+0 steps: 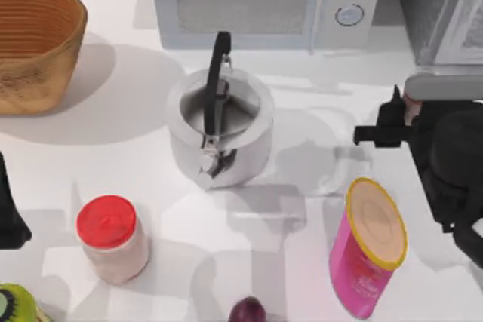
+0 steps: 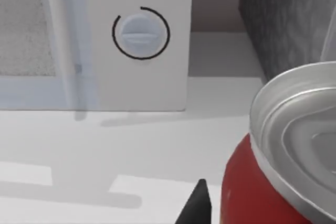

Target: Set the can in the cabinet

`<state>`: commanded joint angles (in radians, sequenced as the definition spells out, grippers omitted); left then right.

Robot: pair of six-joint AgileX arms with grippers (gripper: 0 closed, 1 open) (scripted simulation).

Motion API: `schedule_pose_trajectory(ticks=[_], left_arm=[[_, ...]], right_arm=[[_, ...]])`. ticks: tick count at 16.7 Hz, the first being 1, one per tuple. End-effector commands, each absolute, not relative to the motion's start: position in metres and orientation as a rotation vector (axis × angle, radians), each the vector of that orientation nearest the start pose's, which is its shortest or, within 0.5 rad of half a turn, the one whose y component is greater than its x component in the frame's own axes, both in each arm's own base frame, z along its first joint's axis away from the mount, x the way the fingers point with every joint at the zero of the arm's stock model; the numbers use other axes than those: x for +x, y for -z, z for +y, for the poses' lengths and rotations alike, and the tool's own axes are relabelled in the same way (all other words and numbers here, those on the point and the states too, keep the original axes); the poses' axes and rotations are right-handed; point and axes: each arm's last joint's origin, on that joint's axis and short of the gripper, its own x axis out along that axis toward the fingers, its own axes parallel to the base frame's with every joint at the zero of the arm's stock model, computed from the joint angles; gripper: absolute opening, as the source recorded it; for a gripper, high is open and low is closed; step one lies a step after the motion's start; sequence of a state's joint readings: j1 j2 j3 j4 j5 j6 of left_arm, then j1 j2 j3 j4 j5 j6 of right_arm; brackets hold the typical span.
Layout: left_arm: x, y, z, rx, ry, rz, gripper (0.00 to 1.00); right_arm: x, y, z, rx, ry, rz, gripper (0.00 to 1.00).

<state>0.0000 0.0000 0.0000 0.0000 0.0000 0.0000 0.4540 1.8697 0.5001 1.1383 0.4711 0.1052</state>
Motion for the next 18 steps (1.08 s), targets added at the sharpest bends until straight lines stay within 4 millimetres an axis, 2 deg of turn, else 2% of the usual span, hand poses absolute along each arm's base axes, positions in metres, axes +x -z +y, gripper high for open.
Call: schedule_pose_trajectory(ticks=[5, 8, 15, 18], left_arm=[[0.106, -0.160, -0.001, 0.000, 0.000, 0.000, 1.00], [0.106, -0.160, -0.001, 0.000, 0.000, 0.000, 1.00], [0.106, -0.160, -0.001, 0.000, 0.000, 0.000, 1.00], [0.106, -0.160, -0.001, 0.000, 0.000, 0.000, 1.00]], right_arm=[[0.272, -0.159, 0.118, -0.007, 0.014, 0.207, 0.00], [0.266, -0.181, 0.115, 0.002, 0.011, 0.197, 0.00], [0.263, -0.185, 0.113, 0.005, 0.006, 0.195, 0.00], [0.252, -0.197, 0.104, 0.012, -0.019, 0.175, 0.00]])
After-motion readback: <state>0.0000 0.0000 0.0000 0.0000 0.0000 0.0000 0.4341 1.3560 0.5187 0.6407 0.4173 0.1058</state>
